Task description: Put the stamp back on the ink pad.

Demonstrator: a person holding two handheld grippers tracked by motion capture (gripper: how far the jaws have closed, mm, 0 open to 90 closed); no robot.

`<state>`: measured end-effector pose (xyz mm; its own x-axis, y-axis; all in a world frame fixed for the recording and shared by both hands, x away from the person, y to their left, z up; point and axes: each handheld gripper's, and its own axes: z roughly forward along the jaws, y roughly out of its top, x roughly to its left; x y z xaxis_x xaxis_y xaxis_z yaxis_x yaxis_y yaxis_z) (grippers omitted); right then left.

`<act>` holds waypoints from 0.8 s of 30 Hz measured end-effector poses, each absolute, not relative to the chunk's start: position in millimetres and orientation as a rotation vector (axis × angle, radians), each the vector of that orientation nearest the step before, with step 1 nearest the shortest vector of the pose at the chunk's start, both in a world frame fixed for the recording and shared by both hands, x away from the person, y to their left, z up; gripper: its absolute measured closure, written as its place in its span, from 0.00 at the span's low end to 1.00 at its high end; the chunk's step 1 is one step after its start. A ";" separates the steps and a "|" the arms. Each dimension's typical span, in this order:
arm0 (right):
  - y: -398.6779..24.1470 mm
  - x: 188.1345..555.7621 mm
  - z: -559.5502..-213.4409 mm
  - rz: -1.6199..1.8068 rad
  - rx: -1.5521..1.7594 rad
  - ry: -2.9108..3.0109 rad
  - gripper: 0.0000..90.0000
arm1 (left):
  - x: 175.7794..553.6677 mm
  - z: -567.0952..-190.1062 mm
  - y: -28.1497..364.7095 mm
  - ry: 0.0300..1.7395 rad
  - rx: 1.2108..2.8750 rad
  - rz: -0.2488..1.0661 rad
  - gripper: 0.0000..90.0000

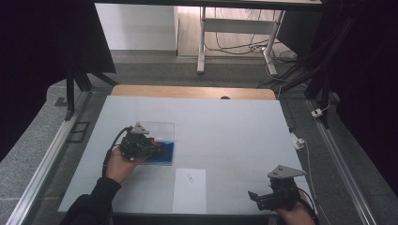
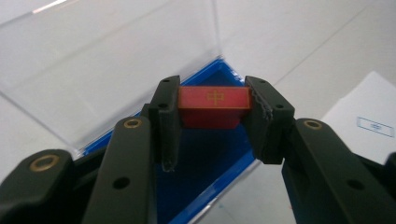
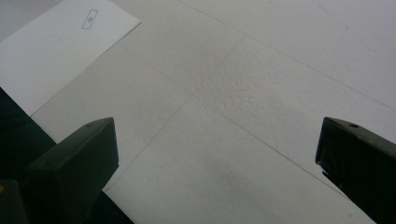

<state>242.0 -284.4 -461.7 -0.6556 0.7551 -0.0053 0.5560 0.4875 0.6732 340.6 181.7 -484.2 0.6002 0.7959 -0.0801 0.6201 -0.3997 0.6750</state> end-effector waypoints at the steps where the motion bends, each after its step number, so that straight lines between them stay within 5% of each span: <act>1: -284.4 242.0 -461.7 0.939 1.108 2.437 0.00 | 341.8 -485.4 182.2 1.123 2.152 0.336 0.65; 24: -283.8 241.7 -462.1 0.934 1.097 2.440 0.00 | 352.5 -499.3 173.2 1.145 2.235 0.357 0.64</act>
<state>241.7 -283.8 -462.1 -0.6605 0.7507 -0.0120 0.5510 0.4955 0.6715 352.5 173.2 -499.3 0.5924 0.8051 -0.0305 0.6450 -0.4511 0.6169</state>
